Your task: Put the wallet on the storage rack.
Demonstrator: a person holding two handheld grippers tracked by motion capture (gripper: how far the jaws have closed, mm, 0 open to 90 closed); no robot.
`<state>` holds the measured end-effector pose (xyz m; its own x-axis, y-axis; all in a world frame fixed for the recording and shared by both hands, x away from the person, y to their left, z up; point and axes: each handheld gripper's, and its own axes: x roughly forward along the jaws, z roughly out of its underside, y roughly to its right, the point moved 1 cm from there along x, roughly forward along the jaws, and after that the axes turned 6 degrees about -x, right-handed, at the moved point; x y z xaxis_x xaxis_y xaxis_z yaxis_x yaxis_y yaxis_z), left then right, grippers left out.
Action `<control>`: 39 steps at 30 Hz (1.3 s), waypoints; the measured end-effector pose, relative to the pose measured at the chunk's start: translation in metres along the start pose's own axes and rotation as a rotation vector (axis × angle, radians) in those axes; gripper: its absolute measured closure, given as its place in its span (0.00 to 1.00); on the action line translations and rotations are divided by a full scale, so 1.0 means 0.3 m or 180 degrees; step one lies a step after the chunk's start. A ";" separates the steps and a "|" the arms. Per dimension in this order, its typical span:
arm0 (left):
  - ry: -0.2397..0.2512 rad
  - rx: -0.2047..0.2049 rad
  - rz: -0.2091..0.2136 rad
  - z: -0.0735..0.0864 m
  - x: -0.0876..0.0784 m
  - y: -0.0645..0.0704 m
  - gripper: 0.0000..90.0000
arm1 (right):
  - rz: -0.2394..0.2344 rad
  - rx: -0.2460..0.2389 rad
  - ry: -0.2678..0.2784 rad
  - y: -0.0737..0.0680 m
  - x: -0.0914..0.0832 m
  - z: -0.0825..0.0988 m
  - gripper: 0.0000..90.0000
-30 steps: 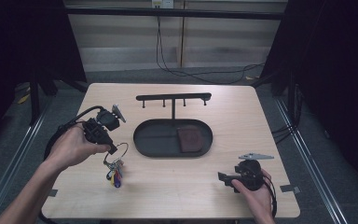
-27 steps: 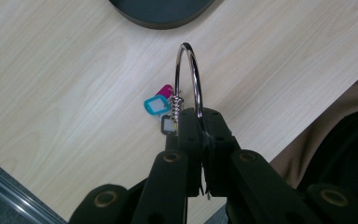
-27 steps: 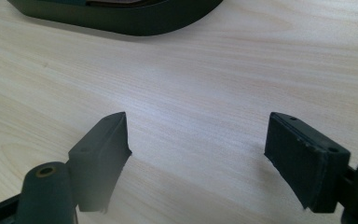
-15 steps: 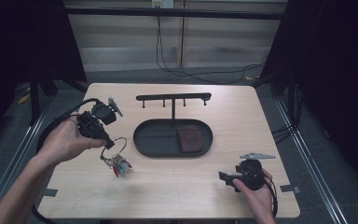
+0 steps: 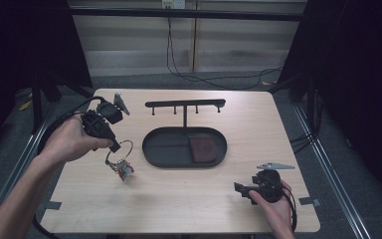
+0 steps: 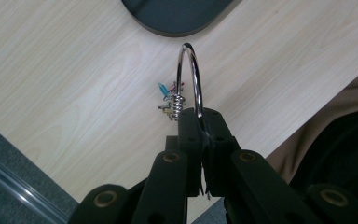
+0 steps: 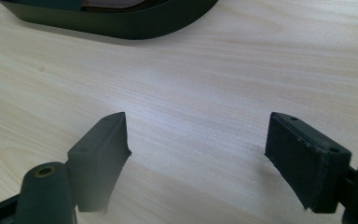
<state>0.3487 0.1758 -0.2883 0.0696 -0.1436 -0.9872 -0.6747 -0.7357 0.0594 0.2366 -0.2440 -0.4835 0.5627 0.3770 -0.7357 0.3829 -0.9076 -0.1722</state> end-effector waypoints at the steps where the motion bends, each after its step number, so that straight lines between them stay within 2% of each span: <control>1: 0.0000 -0.0045 0.0010 -0.006 0.003 -0.004 0.98 | 0.0002 0.0002 0.0000 0.000 0.000 0.000 0.23; 5: -0.0003 -0.0079 0.0008 -0.026 0.002 -0.010 0.98 | 0.0000 0.0011 0.0009 -0.002 -0.001 -0.001 0.20; 9: 0.0016 -0.0048 0.0003 -0.043 -0.013 0.001 0.98 | 0.0018 0.0034 -0.0011 0.000 0.000 -0.003 0.17; 11: 0.0029 0.0019 0.0009 -0.050 -0.022 0.009 0.98 | 0.0009 0.0049 -0.0033 -0.001 0.002 -0.004 0.17; 14: 0.0077 0.0028 0.0002 -0.060 -0.035 0.016 0.98 | 0.0005 0.0034 -0.0034 -0.004 0.003 -0.005 0.16; 16: 0.0108 0.0058 0.0045 -0.068 -0.044 0.018 0.98 | -0.0003 0.0030 -0.0028 -0.004 0.002 -0.005 0.16; 27: 0.0139 0.0165 0.0039 -0.124 -0.096 0.037 0.98 | -0.0004 0.0029 -0.0030 -0.005 0.003 -0.005 0.17; 36: 0.0164 0.0115 0.0042 -0.171 -0.096 0.055 0.98 | -0.0011 0.0016 -0.0034 -0.004 0.004 -0.003 0.17; 39: 0.0159 0.0193 0.0067 -0.185 -0.095 0.061 0.98 | -0.0005 0.0003 -0.0043 -0.008 0.002 -0.002 0.18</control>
<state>0.3753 0.1298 -0.2509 0.0906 -0.1925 -0.9771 -0.7197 -0.6908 0.0694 0.2364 -0.2416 -0.4832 0.5521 0.3760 -0.7442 0.3832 -0.9071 -0.1741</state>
